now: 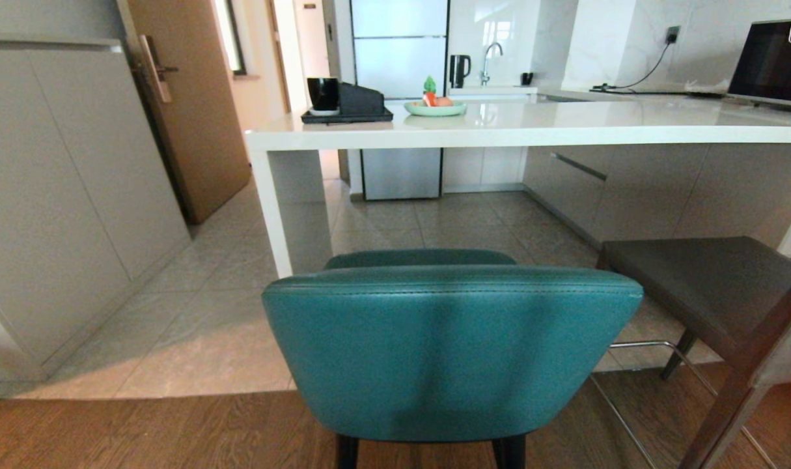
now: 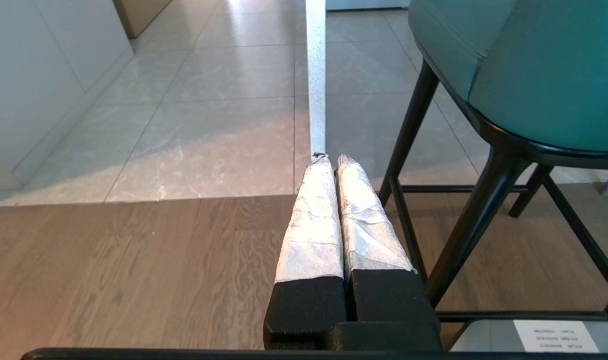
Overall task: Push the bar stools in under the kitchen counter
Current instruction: Push the blue chair back under the dining table
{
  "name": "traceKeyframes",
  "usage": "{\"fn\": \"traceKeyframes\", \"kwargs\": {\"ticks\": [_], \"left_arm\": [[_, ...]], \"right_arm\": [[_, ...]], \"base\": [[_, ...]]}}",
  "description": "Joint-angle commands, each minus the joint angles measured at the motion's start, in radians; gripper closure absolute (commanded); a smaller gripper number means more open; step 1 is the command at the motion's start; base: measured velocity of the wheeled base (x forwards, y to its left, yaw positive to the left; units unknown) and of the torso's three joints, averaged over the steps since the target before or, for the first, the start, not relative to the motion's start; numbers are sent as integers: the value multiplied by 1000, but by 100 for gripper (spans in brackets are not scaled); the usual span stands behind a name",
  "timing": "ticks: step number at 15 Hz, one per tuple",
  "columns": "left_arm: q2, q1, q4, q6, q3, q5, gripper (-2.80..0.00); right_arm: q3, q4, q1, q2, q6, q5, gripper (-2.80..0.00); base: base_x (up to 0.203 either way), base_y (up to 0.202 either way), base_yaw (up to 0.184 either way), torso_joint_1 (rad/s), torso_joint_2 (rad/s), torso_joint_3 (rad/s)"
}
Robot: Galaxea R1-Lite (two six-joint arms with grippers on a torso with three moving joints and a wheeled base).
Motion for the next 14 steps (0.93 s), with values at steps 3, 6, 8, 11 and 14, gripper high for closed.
{"fn": "traceKeyframes", "kwargs": {"ticks": [3, 6, 8, 11, 14], "left_arm": [[0, 1, 1, 0, 0, 0, 0], [0, -1, 1, -1, 0, 0, 0], [0, -1, 1, -5, 1, 9, 0], [0, 1, 0, -19, 1, 12, 0], [0, 1, -17, 18, 0, 3, 0]], "right_arm": [[3, -1, -1, 2, 0, 0, 0], [3, -1, -1, 2, 0, 0, 0], [4, -1, -1, 2, 0, 0, 0], [2, 4, 1, 1, -2, 6, 0], [-13, 4, 1, 3, -14, 15, 0]], "base": [[0, 0, 0, 0, 0, 0], [0, 0, 0, 0, 0, 0], [0, 0, 0, 0, 0, 0], [0, 0, 0, 0, 0, 0], [0, 0, 0, 0, 0, 0]]}}
